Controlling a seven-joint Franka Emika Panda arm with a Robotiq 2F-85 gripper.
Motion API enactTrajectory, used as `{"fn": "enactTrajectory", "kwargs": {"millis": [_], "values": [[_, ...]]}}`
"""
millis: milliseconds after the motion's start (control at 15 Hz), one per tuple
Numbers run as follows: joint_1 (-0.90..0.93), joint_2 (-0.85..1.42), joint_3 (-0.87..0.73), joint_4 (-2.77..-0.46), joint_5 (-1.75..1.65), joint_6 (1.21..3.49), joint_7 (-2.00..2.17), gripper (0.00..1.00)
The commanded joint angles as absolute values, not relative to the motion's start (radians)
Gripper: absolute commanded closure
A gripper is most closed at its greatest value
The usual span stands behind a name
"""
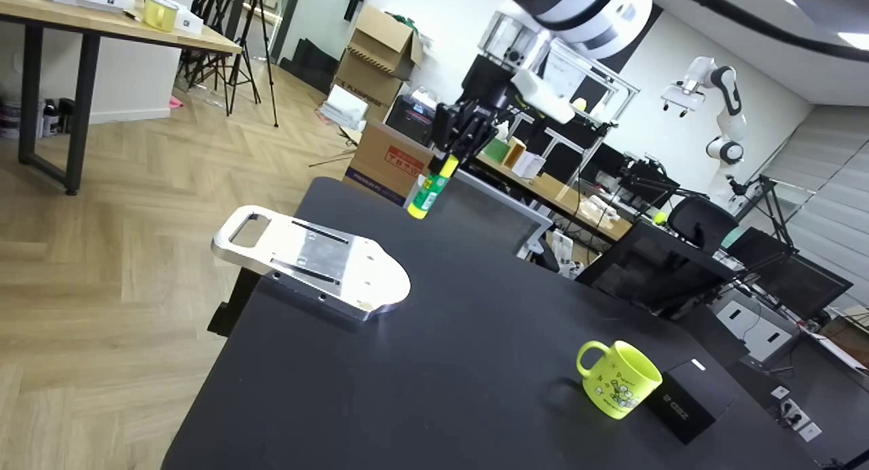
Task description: Pick up the object and put it in the cup
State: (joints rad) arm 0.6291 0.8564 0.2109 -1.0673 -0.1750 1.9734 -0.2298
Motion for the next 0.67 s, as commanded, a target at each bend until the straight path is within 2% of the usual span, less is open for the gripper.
{"fn": "enactTrajectory", "kwargs": {"millis": [0, 600], "values": [[0.582, 0.717, 0.169, -1.178, -0.182, 1.933, -0.182, 0.91], [0.351, 0.423, 0.066, -1.595, -0.074, 1.979, -0.121, 0.91]]}}
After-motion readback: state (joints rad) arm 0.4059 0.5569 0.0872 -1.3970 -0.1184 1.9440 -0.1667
